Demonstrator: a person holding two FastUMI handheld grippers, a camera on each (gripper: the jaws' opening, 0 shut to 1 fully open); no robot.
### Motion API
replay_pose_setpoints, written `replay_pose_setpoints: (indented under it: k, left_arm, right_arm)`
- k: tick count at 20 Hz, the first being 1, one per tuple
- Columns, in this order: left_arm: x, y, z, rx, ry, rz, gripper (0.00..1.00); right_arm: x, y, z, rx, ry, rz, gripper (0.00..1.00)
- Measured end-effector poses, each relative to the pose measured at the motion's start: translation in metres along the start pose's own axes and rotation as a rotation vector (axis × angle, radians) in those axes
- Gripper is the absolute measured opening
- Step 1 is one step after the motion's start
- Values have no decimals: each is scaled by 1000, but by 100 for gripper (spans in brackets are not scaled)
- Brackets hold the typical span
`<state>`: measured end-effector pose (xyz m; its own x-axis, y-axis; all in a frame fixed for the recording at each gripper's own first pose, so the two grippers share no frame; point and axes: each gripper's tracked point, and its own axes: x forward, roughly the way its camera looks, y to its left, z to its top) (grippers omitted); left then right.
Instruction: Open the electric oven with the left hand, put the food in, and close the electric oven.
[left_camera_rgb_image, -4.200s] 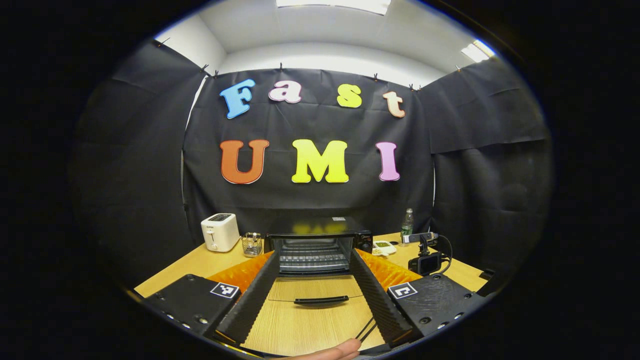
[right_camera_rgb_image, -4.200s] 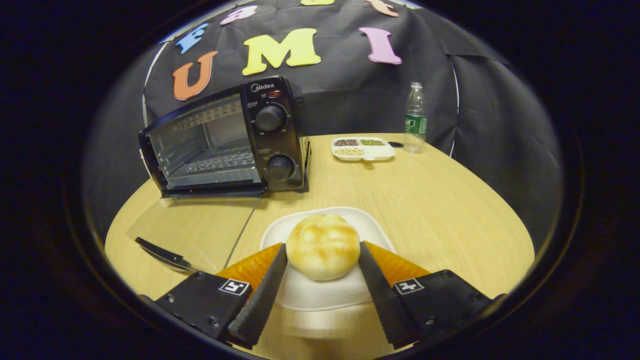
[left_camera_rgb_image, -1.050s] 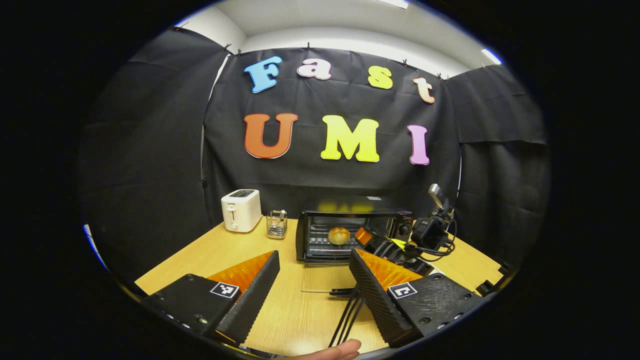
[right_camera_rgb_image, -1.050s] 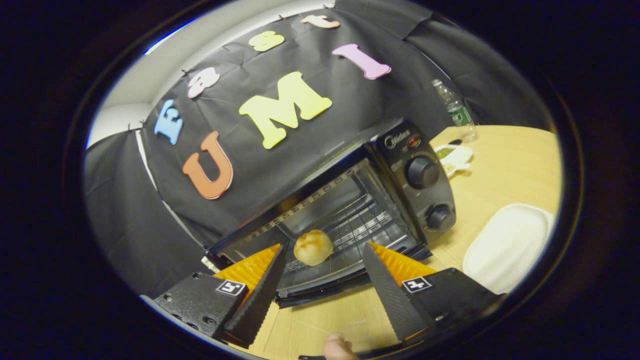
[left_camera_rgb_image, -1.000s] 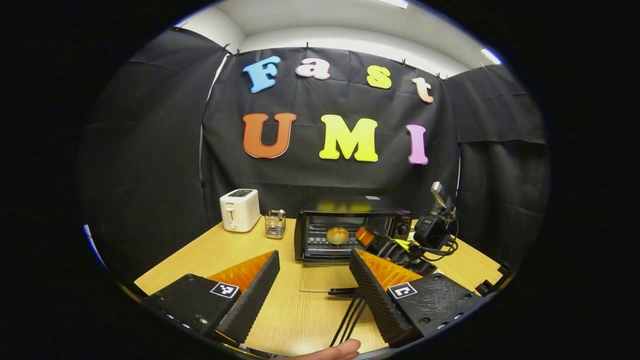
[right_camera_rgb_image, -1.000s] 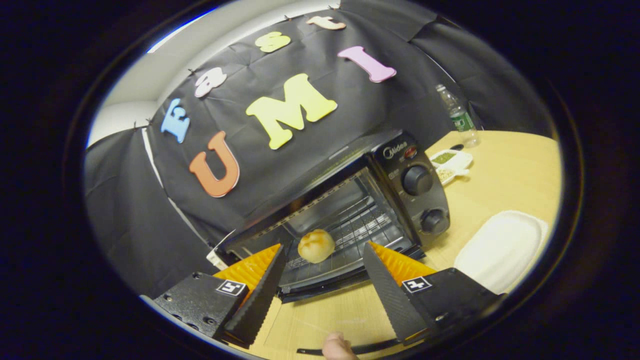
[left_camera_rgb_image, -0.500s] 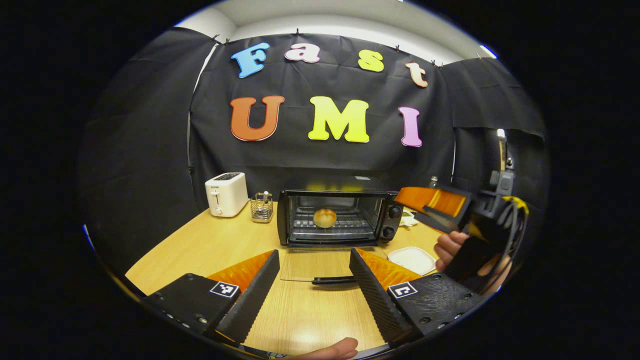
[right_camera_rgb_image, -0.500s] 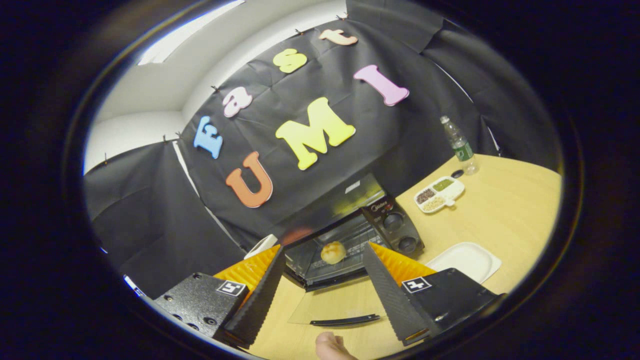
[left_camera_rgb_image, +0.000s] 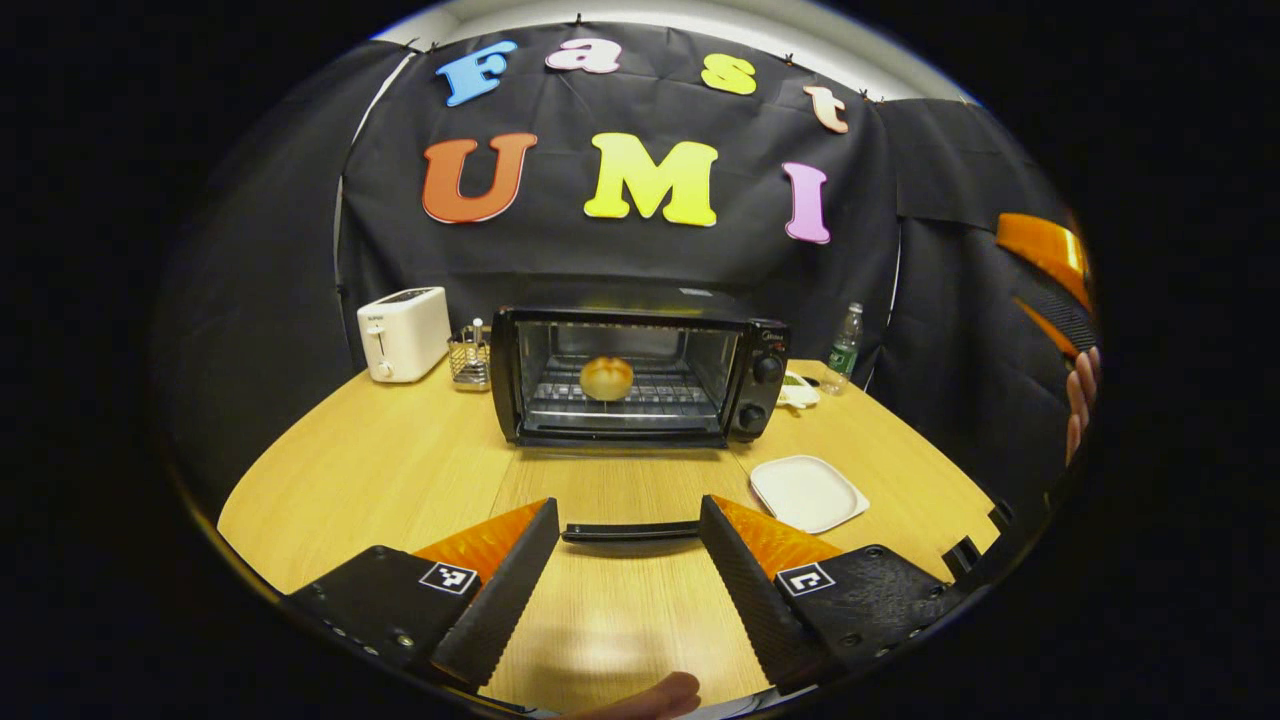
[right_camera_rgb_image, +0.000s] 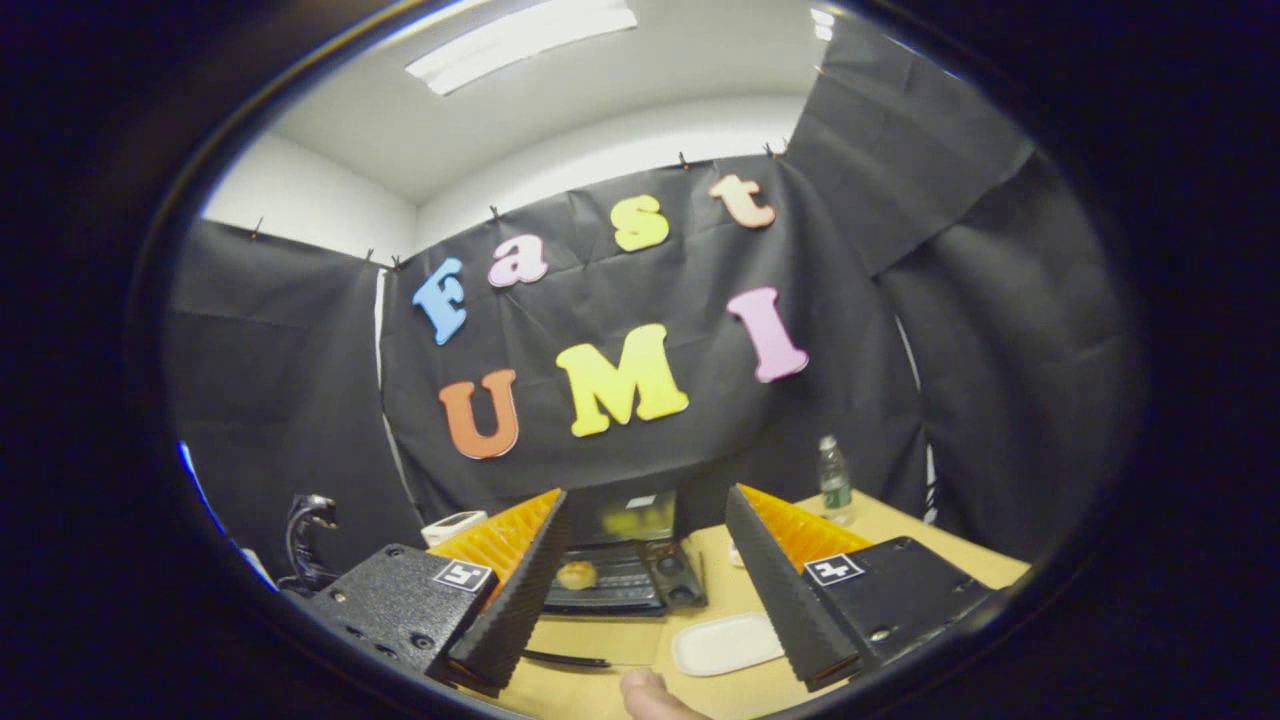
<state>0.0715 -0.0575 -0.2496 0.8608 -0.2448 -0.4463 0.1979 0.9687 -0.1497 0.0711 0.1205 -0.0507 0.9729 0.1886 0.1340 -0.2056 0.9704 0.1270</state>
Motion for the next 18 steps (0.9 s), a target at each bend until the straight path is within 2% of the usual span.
replay_pose_setpoints:
  k: [2, 5, 10, 18]
  left_arm:
    - [15, -4, -14, 9, 49, 0, 93]
    - [31, -13, -33, -11, 117, -15, 93]
    - [49, -13, -66, -15, 228, 7, 93]
    - [75, -15, -93, 24, 334, 47, 94]
  right_arm:
    - [-20, -2, 15, -46, -29, 2, 94]
    - [-41, -5, 26, -50, -16, 19, 96]
    - [-60, -29, 45, -76, -56, -26, 96]
    - [-62, -35, 33, -54, -48, 32, 96]
